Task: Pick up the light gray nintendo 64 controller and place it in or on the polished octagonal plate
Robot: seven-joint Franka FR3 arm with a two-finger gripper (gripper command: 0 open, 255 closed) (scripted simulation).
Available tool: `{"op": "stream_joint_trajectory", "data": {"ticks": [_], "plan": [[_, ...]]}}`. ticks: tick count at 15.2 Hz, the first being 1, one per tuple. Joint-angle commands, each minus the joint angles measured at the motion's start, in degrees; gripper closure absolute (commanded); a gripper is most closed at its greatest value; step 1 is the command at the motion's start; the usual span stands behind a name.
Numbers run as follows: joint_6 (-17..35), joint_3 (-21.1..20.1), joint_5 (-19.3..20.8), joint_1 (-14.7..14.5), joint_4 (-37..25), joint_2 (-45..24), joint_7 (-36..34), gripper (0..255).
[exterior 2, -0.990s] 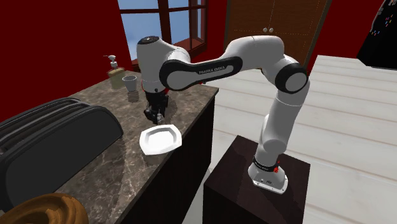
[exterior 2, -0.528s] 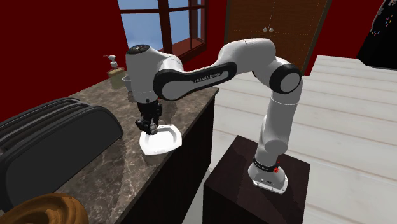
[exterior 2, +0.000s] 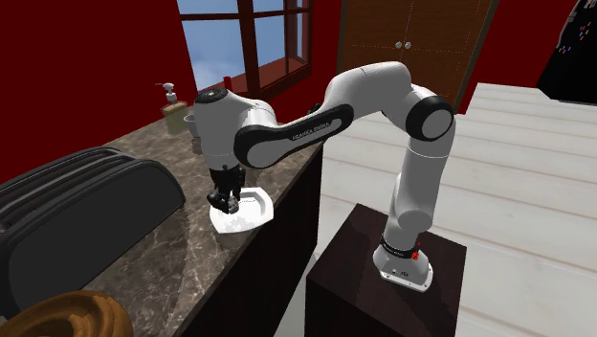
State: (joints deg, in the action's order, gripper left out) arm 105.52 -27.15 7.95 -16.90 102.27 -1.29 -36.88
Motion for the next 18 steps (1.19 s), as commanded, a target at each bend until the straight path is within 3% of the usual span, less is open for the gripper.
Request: {"op": "stream_joint_trajectory", "data": {"ticks": [1,11,12,18], "plan": [[1.5,0.0,0.1,0.0,1.4,-0.1,-0.2,255],[2.9,0.0,0.2,0.0,2.7,-0.2,-0.4,255],[2.9,0.0,0.2,0.0,2.7,-0.2,-0.4,0],[1.0,-0.1,0.0,-0.1,1.1,0.0,-0.3,0]]}}
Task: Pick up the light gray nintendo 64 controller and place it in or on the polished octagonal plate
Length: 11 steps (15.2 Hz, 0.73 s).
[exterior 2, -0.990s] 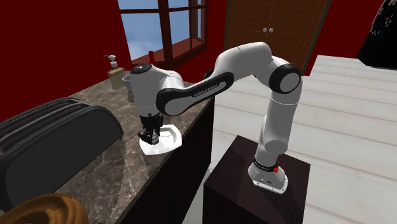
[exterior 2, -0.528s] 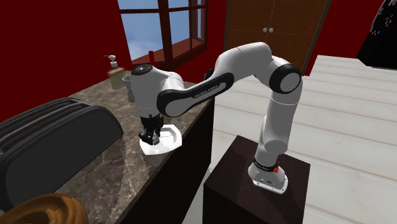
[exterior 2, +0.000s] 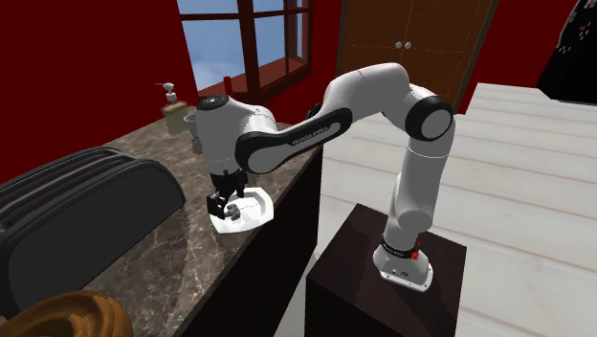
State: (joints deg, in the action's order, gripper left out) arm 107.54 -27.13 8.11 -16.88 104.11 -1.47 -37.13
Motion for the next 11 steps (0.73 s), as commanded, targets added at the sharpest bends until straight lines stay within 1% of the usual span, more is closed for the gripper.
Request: {"op": "stream_joint_trajectory", "data": {"ticks": [1,3,11], "plan": [[-2.9,-0.2,-0.3,-0.2,-2.5,0.4,0.1,0],[-6.3,-0.4,-0.4,-0.4,-5.8,0.5,0.2,0],[-6.3,-0.4,-0.4,-0.4,-5.8,0.5,0.2,0]]}}
